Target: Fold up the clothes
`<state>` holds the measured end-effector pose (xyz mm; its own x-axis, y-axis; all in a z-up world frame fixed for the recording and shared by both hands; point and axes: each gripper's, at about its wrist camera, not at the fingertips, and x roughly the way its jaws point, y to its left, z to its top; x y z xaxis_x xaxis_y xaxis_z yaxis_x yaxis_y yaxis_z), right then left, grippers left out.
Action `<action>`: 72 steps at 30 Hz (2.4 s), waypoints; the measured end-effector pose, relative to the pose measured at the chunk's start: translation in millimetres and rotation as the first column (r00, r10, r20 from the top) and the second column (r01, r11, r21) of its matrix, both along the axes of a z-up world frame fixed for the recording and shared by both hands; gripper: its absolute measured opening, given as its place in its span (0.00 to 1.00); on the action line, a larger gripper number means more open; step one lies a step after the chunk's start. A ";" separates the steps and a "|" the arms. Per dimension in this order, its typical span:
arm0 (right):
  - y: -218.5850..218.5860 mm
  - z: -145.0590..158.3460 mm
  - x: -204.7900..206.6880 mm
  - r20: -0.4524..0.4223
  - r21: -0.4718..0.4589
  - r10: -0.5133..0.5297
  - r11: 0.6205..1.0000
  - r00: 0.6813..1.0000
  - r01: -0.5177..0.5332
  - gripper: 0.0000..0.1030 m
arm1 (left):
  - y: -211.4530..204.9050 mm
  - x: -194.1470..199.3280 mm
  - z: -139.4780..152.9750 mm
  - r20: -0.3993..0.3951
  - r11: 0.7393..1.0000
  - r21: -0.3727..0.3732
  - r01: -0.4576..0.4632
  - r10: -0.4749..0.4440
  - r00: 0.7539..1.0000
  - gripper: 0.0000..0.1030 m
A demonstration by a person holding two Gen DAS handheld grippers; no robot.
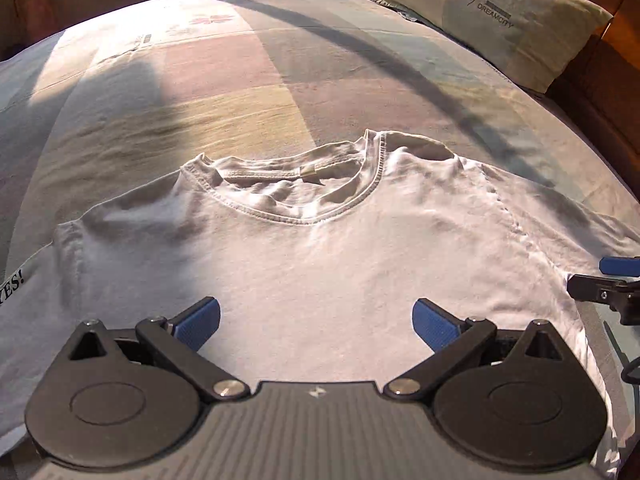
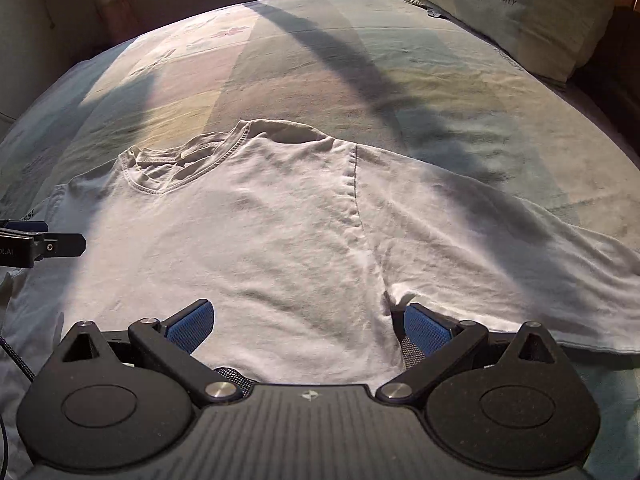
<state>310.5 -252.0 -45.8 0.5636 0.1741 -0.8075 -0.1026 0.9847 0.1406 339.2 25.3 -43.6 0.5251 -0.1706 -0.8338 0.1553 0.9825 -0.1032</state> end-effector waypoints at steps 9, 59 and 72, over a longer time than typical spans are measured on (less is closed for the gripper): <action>-90.7 -42.2 70.9 0.068 0.173 0.025 0.984 0.997 -0.036 1.00 | -93.2 10.3 -15.4 -0.022 0.994 0.060 0.093 -0.092 0.995 0.99; -244.9 -52.7 -14.4 0.120 -0.162 -0.263 0.946 0.957 0.280 1.00 | -111.7 4.3 -25.4 -0.104 0.989 0.119 0.092 -0.080 0.991 0.99; -269.8 -46.2 -40.6 0.079 -0.153 -0.277 0.946 0.958 0.286 1.00 | -143.0 -3.8 -13.7 -0.057 0.972 0.101 0.212 -0.207 0.977 0.99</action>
